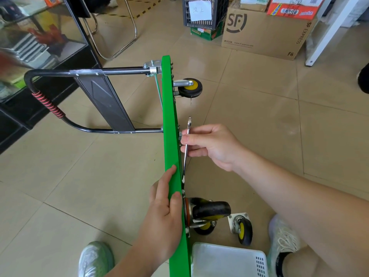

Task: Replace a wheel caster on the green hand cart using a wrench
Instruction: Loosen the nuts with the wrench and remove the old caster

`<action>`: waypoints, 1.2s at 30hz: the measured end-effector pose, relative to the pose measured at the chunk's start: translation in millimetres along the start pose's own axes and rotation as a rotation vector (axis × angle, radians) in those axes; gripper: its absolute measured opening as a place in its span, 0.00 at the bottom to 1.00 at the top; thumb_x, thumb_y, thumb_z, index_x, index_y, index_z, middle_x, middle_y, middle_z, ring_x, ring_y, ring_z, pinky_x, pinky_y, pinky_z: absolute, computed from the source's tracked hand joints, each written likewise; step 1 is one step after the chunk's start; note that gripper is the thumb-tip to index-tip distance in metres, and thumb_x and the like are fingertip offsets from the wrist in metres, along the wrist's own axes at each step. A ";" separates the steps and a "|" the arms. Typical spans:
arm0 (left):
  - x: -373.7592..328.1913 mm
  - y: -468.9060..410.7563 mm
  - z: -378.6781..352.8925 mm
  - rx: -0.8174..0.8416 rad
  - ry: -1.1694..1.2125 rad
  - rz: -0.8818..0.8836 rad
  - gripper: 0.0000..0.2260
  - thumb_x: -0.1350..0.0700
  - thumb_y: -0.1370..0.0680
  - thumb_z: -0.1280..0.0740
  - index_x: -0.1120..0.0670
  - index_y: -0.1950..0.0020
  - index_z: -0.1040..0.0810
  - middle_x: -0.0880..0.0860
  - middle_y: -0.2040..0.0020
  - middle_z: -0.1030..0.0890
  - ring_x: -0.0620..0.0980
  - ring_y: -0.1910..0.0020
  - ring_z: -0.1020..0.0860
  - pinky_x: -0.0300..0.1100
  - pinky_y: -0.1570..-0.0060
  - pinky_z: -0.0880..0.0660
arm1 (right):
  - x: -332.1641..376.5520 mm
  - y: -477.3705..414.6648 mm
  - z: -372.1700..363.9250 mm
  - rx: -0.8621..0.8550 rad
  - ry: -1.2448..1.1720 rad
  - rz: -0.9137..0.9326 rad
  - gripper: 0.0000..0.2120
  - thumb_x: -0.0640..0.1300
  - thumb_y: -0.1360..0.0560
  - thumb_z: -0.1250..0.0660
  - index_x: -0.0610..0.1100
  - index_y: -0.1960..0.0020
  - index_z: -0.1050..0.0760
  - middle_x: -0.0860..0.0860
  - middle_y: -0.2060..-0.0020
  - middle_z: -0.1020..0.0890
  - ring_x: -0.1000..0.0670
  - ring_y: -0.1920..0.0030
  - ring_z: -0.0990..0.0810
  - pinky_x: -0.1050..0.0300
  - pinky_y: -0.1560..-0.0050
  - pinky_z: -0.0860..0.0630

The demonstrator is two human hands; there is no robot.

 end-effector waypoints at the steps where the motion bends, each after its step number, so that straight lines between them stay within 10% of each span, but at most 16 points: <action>1: -0.6 0.3 0.1 0.001 0.002 -0.001 0.21 0.58 0.14 0.45 0.30 0.33 0.38 0.34 0.34 0.35 0.18 0.42 0.34 0.14 0.49 0.42 | -3.0 -1.1 -1.3 0.009 -0.009 -0.018 0.07 0.34 0.27 0.26 0.41 0.50 0.17 0.44 0.58 0.13 0.46 0.59 0.13 0.56 0.59 0.17; 21: 2.2 -0.4 -2.0 0.000 -0.044 -0.007 0.22 0.57 0.14 0.45 0.40 0.21 0.39 0.44 0.29 0.34 0.13 0.43 0.39 0.12 0.45 0.46 | 4.8 109.7 -18.3 0.086 0.171 0.297 0.15 0.27 0.32 0.24 0.42 0.51 0.15 0.50 0.54 0.12 0.53 0.52 0.14 0.63 0.47 0.20; 29: -1.2 5.7 -0.1 0.021 0.020 0.026 0.22 0.53 0.13 0.46 0.32 0.22 0.42 0.44 0.27 0.34 0.42 0.36 0.29 0.41 0.32 0.32 | 21.0 111.3 3.2 -0.001 0.008 0.247 0.13 0.39 0.34 0.25 0.42 0.50 0.17 0.45 0.57 0.12 0.47 0.53 0.13 0.57 0.56 0.18; 36: 5.8 11.9 -2.0 0.059 0.207 0.098 0.22 0.50 0.13 0.46 0.18 0.34 0.40 0.45 0.26 0.28 0.48 0.33 0.24 0.54 0.29 0.29 | -2.7 115.6 -12.9 0.021 0.050 0.169 0.09 0.31 0.27 0.28 0.42 0.50 0.17 0.45 0.58 0.13 0.49 0.56 0.13 0.60 0.58 0.18</action>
Point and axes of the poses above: each hand's wrist, its own y-axis away from the middle knuckle, its own z-axis out of the back of the hand, x = y × z, the point moved 5 cm from there along -y, towards the middle knuckle
